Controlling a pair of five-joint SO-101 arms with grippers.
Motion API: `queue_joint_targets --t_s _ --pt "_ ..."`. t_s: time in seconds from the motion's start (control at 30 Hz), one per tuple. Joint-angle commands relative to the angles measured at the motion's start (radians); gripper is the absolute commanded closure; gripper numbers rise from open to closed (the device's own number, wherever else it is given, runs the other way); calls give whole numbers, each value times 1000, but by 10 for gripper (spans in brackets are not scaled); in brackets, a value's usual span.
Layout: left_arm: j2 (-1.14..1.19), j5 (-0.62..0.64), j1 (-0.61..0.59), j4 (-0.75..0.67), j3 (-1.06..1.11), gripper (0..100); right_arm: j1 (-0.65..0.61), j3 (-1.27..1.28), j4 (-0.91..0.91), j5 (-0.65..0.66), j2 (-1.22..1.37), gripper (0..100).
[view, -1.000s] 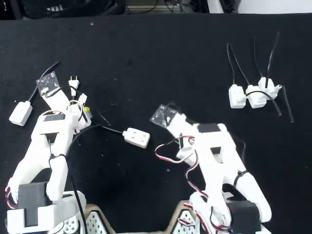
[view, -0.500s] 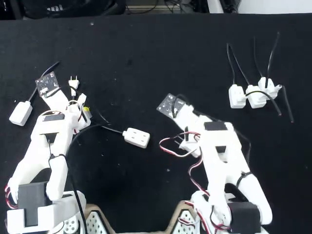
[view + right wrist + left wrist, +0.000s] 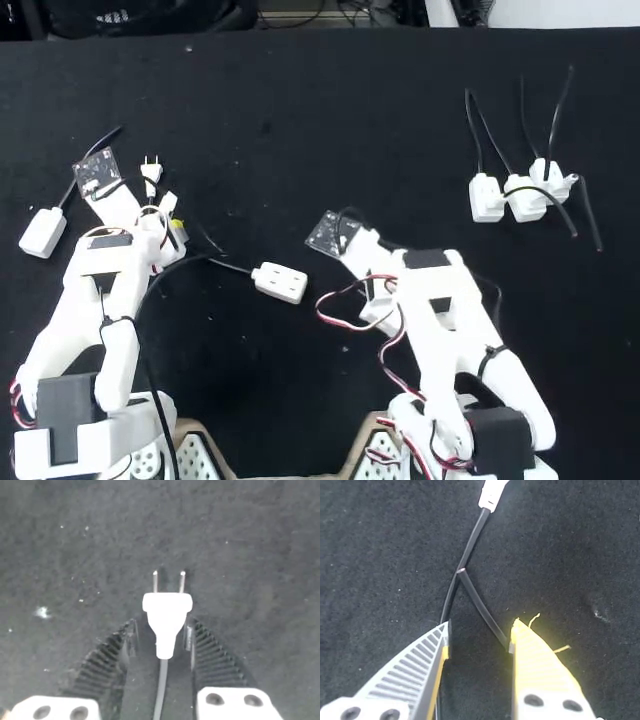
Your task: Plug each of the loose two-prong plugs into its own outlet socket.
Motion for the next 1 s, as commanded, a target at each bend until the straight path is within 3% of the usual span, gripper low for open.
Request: queue_joint_targets --t_s 0.0,0.1,0.53,0.8,0.97 --pt "-58 8 -10 -12 -10 802 -12 -1 8 -11 1 896" --pt "-58 6 -10 -12 -10 802 -12 -5 8 -11 -1 992" --pt "-58 6 -10 -12 -10 802 -66 139 166 -107 -331 985" --pt "-58 5 -10 -12 -10 802 -103 196 164 -115 -512 843" --pt "-58 5 -10 -12 -10 802 -157 300 95 -107 -515 849"
